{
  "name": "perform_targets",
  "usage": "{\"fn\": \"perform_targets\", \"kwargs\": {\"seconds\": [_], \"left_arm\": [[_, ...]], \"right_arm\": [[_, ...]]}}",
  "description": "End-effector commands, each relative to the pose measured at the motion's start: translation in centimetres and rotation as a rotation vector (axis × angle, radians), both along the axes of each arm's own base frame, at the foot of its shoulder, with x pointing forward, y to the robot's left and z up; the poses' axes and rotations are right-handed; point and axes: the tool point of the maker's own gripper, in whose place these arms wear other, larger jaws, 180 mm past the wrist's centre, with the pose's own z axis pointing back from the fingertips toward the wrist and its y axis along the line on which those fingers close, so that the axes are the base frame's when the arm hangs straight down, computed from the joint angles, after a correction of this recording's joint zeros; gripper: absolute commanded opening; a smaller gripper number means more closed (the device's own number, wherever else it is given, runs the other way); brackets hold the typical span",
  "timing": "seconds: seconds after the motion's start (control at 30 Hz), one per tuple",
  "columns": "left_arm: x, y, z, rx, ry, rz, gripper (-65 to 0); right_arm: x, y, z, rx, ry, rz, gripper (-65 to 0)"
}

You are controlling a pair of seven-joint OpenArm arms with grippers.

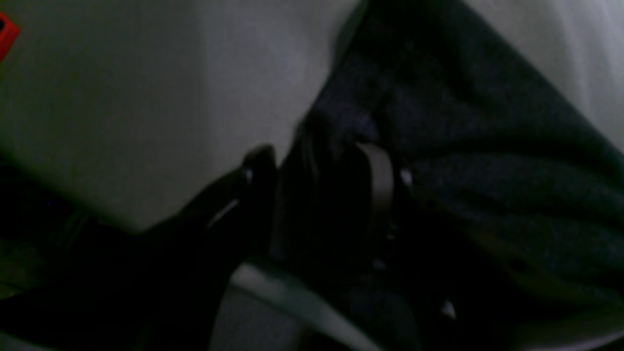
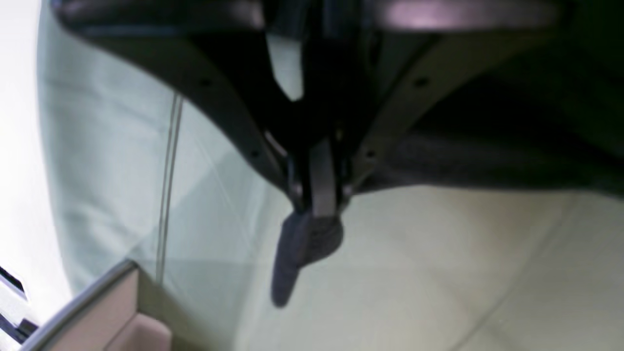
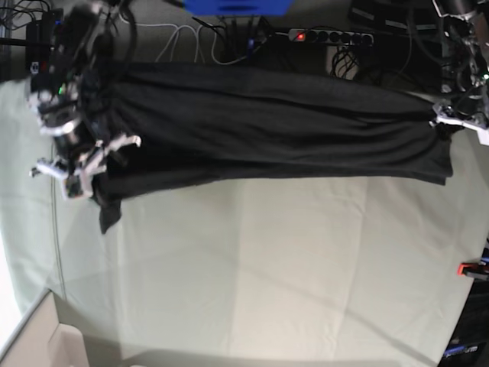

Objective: Layout the t-shirt on the table in an organized manner, then fold the t-shirt properly
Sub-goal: 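Lower the folded half onto the shirt and flatten it with both grippers, then release the left gripper and move it to the folded strip's end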

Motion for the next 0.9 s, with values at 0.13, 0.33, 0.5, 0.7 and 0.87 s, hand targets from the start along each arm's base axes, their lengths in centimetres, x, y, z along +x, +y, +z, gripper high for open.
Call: {"fn": "perform_targets", "kwargs": {"seconds": [0.13, 0.33, 0.5, 0.7, 0.87], "left_arm": [[1.2, 0.9, 1.4, 0.024, -0.038, -0.005, -39.7], [1.3, 1.4, 1.6, 0.039, -0.034, -0.014, -39.7], [1.3, 1.6, 1.7, 0.042, -0.035, -0.01, -39.7], [1.0, 1.7, 1.7, 0.044, -0.031, -0.009, -39.7], [1.0, 2.3, 2.0, 0.058, -0.028, -0.012, -39.7]], "right_arm": [[-2.9, -1.3, 1.8, -0.054, 0.006, -0.048, -65.0], [-6.6, -3.9, 0.8, -0.013, 0.049, -0.139, -65.0], [-8.8, -2.6, -1.6, 0.055, 0.12, -0.121, -65.0], [-9.5, -1.8, -4.1, 0.107, 0.179, -0.119, -65.0], [-10.3, -1.6, -6.2, 0.142, 0.231, -0.13, -65.0]]}}
